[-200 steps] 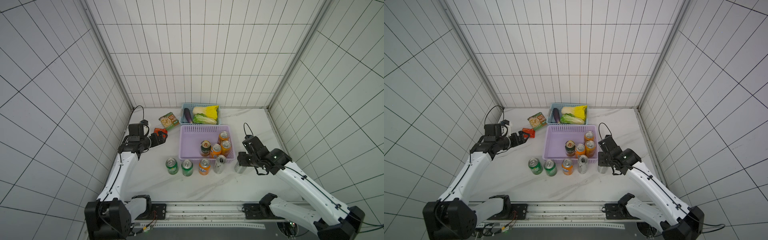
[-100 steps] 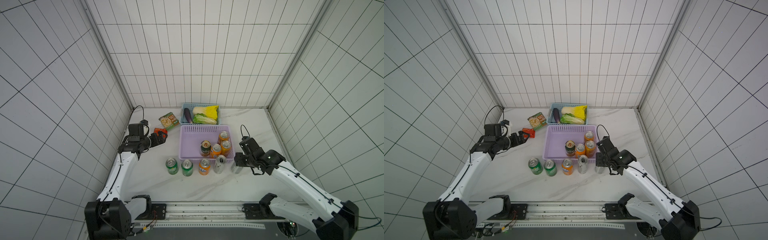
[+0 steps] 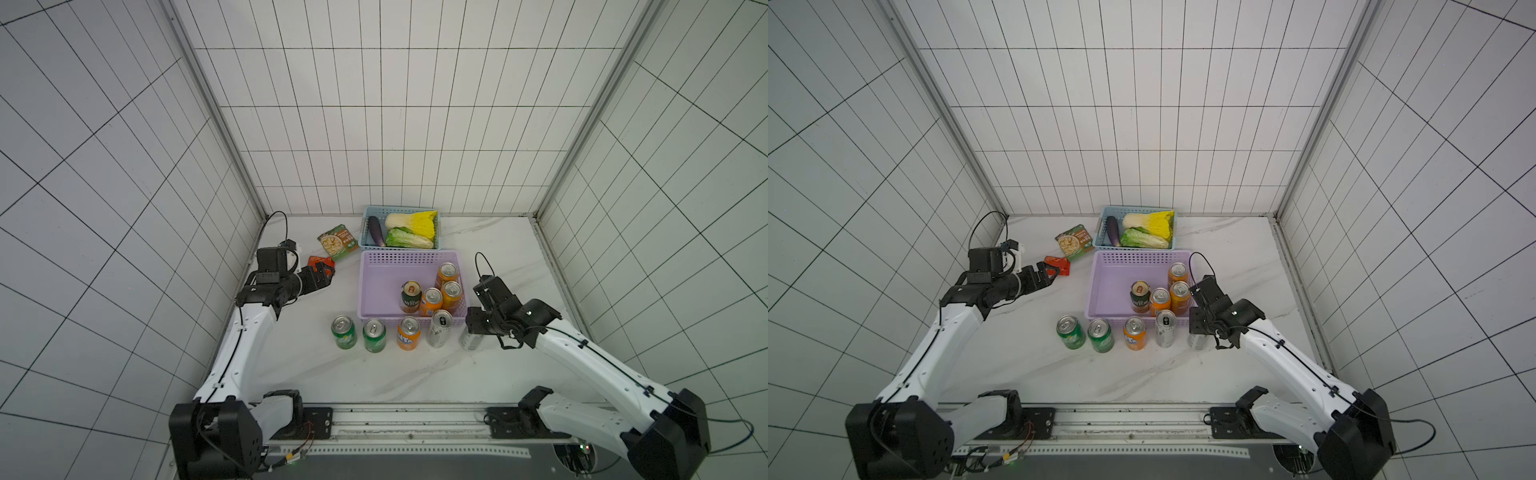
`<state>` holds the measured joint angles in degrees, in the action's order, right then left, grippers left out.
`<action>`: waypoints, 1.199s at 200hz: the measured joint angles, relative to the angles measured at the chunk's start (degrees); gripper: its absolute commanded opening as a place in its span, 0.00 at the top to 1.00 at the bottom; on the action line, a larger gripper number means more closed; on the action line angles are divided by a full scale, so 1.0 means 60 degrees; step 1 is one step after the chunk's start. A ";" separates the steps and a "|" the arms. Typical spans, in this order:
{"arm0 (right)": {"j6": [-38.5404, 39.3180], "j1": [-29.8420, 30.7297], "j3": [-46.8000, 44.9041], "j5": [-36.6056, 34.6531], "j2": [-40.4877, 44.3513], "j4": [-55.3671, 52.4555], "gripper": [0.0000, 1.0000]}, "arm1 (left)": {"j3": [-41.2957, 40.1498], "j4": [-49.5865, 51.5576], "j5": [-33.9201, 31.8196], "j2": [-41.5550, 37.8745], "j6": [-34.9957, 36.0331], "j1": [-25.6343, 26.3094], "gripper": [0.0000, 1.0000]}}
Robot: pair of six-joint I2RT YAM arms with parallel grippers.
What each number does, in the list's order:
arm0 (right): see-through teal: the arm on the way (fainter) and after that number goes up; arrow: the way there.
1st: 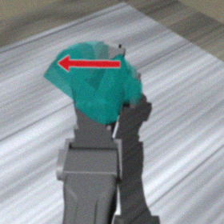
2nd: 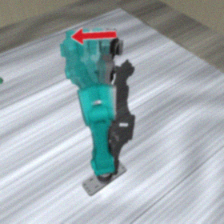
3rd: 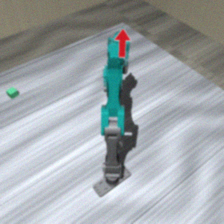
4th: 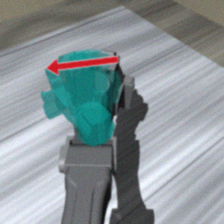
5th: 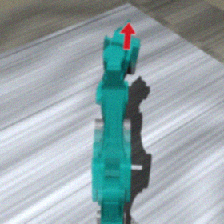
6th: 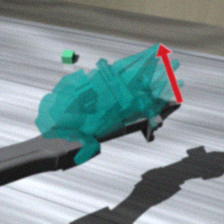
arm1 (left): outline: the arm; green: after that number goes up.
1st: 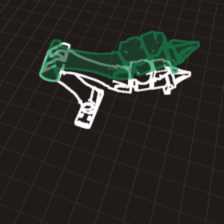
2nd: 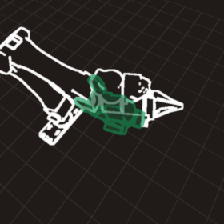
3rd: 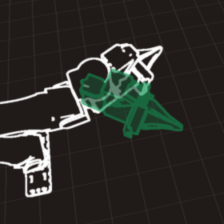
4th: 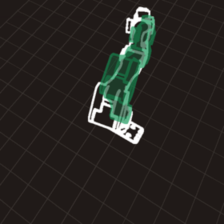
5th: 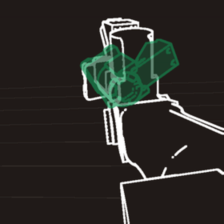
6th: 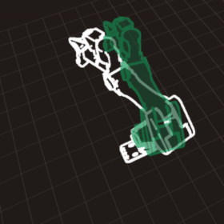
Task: Take out the drinks from the basket
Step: Place the drink at the center of the board.
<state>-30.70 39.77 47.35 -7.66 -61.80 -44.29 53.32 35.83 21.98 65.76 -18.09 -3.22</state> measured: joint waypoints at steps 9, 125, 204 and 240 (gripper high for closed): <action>0.0000 0.0000 -0.0026 -0.0007 -0.0004 0.0040 0.47 | 0.0000 0.0000 0.0000 0.0000 0.0000 0.0000 0.02; 0.0007 0.0000 0.0036 0.0069 0.0044 0.0058 0.12 | 0.0000 -0.0007 0.0331 0.0000 0.0022 -0.0036 0.02; 0.0798 -0.0874 0.1803 0.0248 0.0091 -0.0987 0.00 | 0.0160 0.0237 0.0321 0.0000 0.0026 0.0616 0.02; 0.1351 -0.1599 0.1931 0.0248 0.0055 -0.1209 0.01 | 0.0783 0.0514 -0.0590 0.0051 0.0219 0.2535 0.02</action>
<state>-22.59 30.17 58.94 -6.17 -61.47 -51.55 58.02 38.92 18.44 66.06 -16.78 11.99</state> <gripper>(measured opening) 0.995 0.981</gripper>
